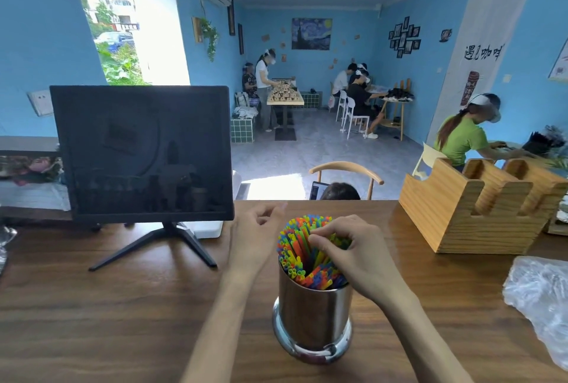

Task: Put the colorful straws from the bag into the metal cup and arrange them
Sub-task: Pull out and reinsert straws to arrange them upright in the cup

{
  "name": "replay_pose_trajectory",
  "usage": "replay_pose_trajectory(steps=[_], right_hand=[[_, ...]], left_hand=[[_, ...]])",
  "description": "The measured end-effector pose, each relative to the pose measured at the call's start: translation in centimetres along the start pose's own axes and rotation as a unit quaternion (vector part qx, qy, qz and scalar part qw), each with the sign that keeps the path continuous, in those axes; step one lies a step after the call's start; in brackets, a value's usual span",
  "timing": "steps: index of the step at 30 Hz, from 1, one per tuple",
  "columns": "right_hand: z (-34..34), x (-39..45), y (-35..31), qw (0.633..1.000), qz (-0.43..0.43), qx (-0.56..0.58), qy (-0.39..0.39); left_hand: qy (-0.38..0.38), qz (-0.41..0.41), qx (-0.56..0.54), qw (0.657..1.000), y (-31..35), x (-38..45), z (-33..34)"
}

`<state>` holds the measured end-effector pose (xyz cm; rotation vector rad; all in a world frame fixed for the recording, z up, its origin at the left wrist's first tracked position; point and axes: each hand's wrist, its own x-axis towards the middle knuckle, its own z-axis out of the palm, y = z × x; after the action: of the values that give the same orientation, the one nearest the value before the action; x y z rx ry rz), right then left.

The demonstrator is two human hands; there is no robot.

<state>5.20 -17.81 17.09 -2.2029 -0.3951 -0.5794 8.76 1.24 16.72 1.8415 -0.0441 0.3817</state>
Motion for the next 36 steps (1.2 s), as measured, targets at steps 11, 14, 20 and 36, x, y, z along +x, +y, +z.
replay_pose_trajectory(steps=[11, 14, 20, 36], right_hand=[[-0.3, -0.1, -0.3, 1.0, 0.008, 0.017, -0.002], [-0.6, 0.1, -0.7, 0.999, 0.019, 0.031, -0.015], [-0.9, 1.1, -1.6, 0.999, 0.022, 0.026, 0.007], [-2.1, 3.7, -5.9, 0.756, 0.165, 0.633, 0.024]], left_hand=[[-0.021, 0.052, 0.091, 0.994, 1.3, 1.7, -0.3], [0.011, 0.123, 0.087, 0.989, 2.7, 1.8, -1.2], [0.035, 0.243, 0.098, 0.965, 4.6, 1.0, -2.3], [0.091, 0.198, -0.162, 0.962, 6.1, -3.2, -4.1]])
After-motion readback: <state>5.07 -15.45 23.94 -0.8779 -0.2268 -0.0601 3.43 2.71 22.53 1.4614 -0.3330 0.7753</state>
